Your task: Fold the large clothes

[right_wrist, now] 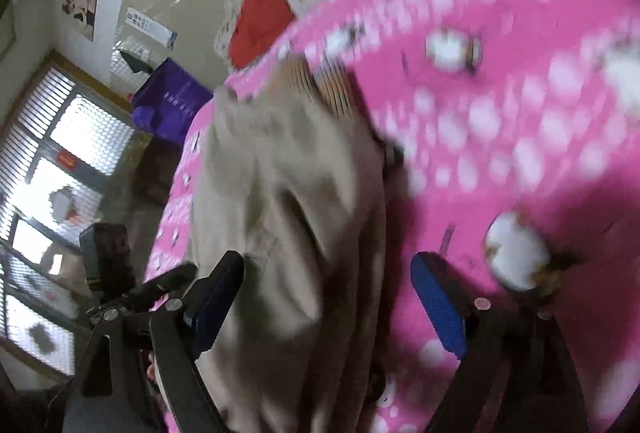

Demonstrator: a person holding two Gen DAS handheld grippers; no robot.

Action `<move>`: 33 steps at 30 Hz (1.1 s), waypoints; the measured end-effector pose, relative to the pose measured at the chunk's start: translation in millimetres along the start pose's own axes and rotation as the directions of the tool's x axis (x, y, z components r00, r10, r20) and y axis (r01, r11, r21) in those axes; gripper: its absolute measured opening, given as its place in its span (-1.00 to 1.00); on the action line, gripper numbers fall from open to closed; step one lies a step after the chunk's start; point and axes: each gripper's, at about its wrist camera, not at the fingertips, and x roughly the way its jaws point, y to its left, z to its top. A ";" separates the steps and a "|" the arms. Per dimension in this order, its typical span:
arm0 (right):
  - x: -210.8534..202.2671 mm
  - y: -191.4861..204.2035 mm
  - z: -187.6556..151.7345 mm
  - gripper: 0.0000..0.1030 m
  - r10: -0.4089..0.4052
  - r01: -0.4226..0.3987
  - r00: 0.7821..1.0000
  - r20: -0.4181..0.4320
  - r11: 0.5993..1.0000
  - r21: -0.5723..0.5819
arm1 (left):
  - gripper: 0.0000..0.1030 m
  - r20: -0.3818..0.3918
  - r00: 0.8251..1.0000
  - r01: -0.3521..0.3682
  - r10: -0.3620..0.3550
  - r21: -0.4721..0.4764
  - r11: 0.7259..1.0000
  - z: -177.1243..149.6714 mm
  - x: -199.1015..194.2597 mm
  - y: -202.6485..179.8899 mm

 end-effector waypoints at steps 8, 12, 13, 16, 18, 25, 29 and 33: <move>28.5 4.7 27.9 0.43 0.157 -0.160 0.987 -0.040 0.985 -0.067 | 1.00 -0.021 0.999 0.030 -0.029 0.063 0.998 9.1 6.6 -2.4; 28.1 -6.0 22.1 -0.38 0.094 -0.093 0.995 0.024 0.994 -0.052 | 1.00 0.016 1.000 0.000 -0.001 0.089 0.996 3.1 6.7 -8.9; 28.5 -3.6 20.2 -0.42 0.080 -0.079 0.996 0.026 0.995 -0.056 | 1.00 0.023 1.000 0.005 -0.007 0.085 0.996 2.5 6.3 -7.8; 32.1 10.5 18.5 -0.50 0.011 -0.008 1.000 0.019 0.993 -0.122 | 1.00 0.045 0.998 0.031 -0.032 0.036 0.999 3.9 4.4 -3.4; 37.3 19.6 18.7 -0.41 -0.008 0.009 1.000 0.009 0.987 -0.162 | 1.00 0.048 0.998 0.048 -0.048 0.014 0.999 5.0 5.3 -2.9; 40.4 18.7 22.5 -0.39 -0.019 0.021 1.000 0.013 0.987 -0.161 | 0.80 0.068 0.996 0.064 -0.061 -0.035 0.997 8.0 7.2 5.1; 33.7 30.0 16.8 -0.74 -0.063 0.070 0.997 0.041 0.975 -0.209 | -0.62 0.081 0.995 0.076 -0.065 -0.135 0.988 8.3 5.2 15.5; 28.3 38.8 12.2 -0.80 -0.075 0.086 0.995 0.063 0.980 -0.181 | -0.75 0.119 0.992 0.050 -0.037 -0.109 0.993 8.8 -10.3 5.1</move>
